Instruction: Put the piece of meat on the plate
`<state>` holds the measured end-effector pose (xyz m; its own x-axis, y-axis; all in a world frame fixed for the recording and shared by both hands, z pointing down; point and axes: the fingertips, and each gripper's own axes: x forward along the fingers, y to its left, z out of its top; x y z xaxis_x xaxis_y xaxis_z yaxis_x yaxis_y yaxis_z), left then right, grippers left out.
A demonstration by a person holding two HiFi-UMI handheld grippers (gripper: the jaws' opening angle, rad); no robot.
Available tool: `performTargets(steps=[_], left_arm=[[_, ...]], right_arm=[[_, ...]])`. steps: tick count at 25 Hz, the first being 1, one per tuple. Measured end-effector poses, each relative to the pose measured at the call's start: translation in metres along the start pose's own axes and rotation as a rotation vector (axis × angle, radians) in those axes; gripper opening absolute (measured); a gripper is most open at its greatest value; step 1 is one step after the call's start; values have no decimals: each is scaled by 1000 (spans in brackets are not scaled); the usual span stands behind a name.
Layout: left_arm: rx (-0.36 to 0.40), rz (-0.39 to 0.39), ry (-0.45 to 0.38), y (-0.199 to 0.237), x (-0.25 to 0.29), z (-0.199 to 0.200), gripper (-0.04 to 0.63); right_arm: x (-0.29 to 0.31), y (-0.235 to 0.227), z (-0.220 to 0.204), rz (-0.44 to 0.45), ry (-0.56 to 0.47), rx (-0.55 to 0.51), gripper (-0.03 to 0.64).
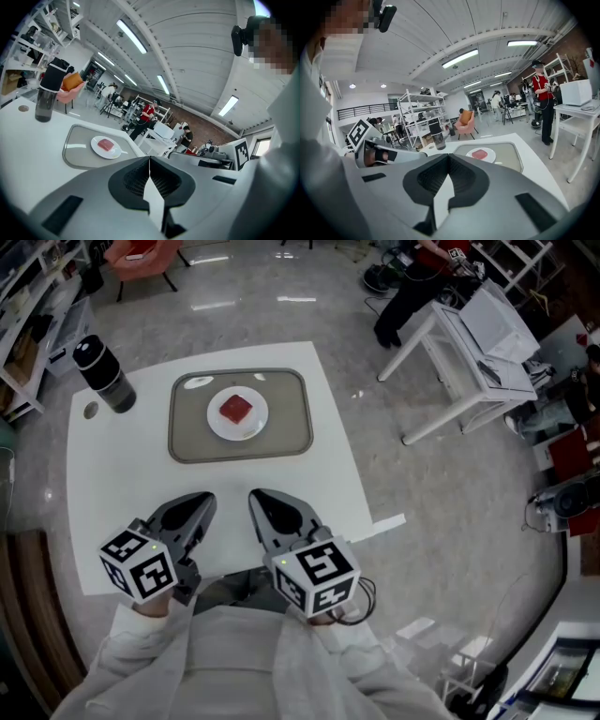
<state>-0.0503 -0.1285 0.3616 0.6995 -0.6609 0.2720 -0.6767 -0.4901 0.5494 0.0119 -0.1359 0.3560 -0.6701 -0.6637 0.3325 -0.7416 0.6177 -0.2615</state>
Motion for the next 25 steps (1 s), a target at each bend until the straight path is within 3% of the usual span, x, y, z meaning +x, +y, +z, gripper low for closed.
performTargets(steps=[25], left_arm=[[19, 3, 14, -7, 8, 0, 12]], right_arm=[[5, -1, 4, 28, 17, -20, 15]])
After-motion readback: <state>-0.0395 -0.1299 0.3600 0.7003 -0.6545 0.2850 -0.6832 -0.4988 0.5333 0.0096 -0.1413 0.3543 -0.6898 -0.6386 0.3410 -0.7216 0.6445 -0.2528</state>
